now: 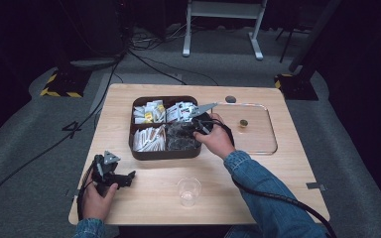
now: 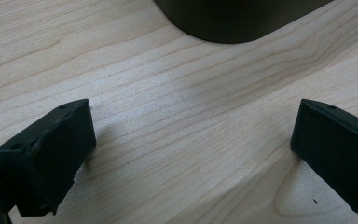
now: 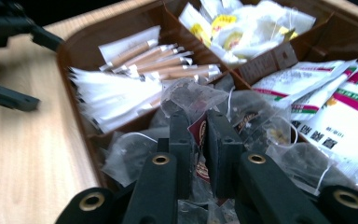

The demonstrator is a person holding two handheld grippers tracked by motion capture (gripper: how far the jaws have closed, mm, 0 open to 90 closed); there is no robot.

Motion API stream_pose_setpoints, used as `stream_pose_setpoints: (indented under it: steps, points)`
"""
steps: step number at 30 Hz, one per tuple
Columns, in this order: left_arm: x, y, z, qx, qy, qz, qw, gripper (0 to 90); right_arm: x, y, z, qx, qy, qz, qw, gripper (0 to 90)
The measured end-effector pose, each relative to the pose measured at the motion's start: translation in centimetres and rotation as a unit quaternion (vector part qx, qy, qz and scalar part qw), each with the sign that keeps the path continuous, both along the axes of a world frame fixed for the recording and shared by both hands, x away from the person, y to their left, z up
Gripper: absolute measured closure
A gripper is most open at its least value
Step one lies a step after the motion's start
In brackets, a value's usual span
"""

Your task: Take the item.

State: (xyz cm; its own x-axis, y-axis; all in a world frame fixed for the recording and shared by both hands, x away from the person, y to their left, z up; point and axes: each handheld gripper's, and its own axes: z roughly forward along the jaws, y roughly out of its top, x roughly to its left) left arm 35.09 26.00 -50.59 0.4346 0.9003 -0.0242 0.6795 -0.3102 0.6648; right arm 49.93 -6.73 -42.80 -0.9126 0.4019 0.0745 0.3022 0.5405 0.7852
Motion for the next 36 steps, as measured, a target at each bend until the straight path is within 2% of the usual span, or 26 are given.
stream_pose_setpoints:
  steps: [7,15,23,36]
  points:
    - [0.0,0.0,0.0,0.0,0.0,0.0,1.0,0.2,-0.7,-0.9,1.8,0.036,0.0,0.007,0.9993,81.9]
    - [0.0,0.0,0.0,0.0,0.0,0.0,1.0,0.2,-2.2,-1.9,4.2,0.056,-0.009,0.026,0.998,81.9]
    - [0.0,0.0,0.0,0.0,0.0,0.0,1.0,0.2,-4.1,-2.8,5.8,0.062,-0.006,0.048,0.9969,81.9]
    - [0.0,0.0,0.0,0.0,0.0,0.0,1.0,0.2,-7.5,-4.4,7.5,0.063,-0.011,0.082,0.9946,82.0]
